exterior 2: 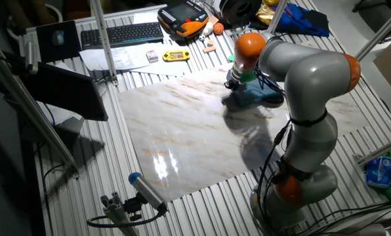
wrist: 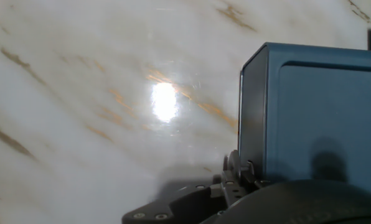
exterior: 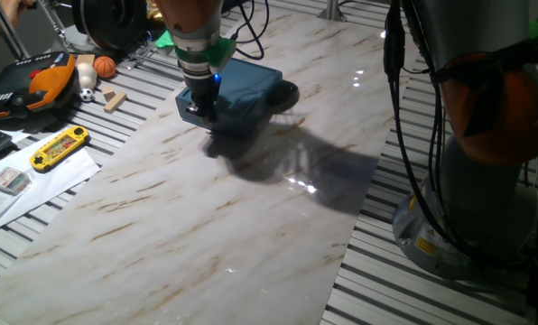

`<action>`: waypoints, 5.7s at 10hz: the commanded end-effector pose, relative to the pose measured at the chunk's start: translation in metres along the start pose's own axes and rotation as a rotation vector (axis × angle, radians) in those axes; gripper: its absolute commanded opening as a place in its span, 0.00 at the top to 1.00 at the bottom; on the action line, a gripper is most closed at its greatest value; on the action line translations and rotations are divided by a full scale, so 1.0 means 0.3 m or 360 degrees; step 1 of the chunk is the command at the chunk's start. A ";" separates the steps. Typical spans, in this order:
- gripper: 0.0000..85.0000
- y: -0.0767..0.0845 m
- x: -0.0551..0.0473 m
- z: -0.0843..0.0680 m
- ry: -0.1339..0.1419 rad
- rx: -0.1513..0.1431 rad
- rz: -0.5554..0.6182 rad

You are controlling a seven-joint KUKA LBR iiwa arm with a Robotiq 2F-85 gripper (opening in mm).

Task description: Take something out of a drawer

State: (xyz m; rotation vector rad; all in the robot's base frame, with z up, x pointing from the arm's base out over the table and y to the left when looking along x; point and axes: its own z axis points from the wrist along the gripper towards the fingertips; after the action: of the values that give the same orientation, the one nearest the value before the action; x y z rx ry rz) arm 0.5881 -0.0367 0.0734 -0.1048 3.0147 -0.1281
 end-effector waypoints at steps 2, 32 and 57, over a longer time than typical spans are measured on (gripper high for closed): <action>1.00 -0.001 0.000 -0.002 0.0014 -0.0011 -0.0019; 1.00 0.131 -0.007 -0.034 0.0035 -0.0033 0.0047; 1.00 0.298 0.009 -0.041 0.0034 0.0030 0.0045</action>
State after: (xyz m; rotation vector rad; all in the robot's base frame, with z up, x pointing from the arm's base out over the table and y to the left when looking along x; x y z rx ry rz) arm 0.5779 0.0540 0.0772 -0.0601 3.0339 -0.1570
